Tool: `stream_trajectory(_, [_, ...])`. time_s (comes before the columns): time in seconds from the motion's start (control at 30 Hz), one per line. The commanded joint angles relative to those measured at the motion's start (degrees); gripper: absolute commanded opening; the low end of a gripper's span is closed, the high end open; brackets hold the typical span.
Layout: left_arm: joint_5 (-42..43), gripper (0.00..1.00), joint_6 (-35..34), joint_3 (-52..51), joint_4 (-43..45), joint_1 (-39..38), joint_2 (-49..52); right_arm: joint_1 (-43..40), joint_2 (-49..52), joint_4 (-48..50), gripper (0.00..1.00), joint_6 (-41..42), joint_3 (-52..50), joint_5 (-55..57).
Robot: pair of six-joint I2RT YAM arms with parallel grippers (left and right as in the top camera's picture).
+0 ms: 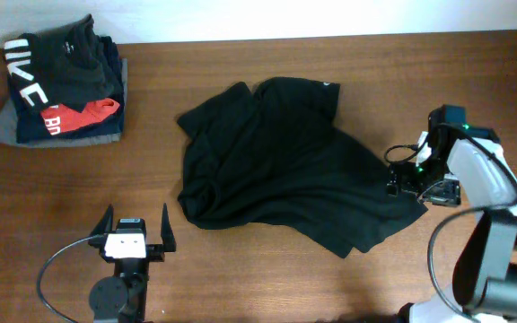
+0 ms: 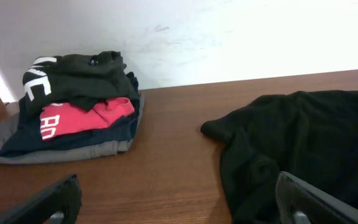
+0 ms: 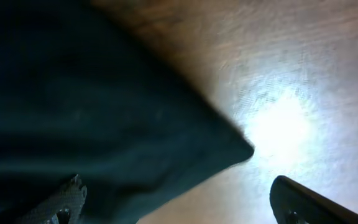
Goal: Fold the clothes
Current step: 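Grasp the garment's right corner with the right gripper and pull it rightward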
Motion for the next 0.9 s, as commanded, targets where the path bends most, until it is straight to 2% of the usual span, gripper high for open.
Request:
stream_trajectory(0.0, [0.63,0.99,0.92,-0.11,-0.28,0.24,-0.37,-0.48,2.45,1.18,0.99,-3.3,-0.42,3.98])
stream_trajectory(0.17, [0.63,0.99,0.92,-0.11,-0.28,0.24,-0.37,-0.48,5.35,3.06,0.99,-6.45,-0.44,3.89])
stream_trajectory(0.63, [0.63,0.99,0.92,-0.11,-0.28,0.22,-0.37,-2.78,7.3,8.28,1.0,-6.8,-3.13,2.86])
stream_trajectory(0.87, [0.63,0.99,0.92,-0.11,-0.28,0.24,-0.37,-6.1,7.3,11.06,0.91,-10.62,-4.94,-3.76])
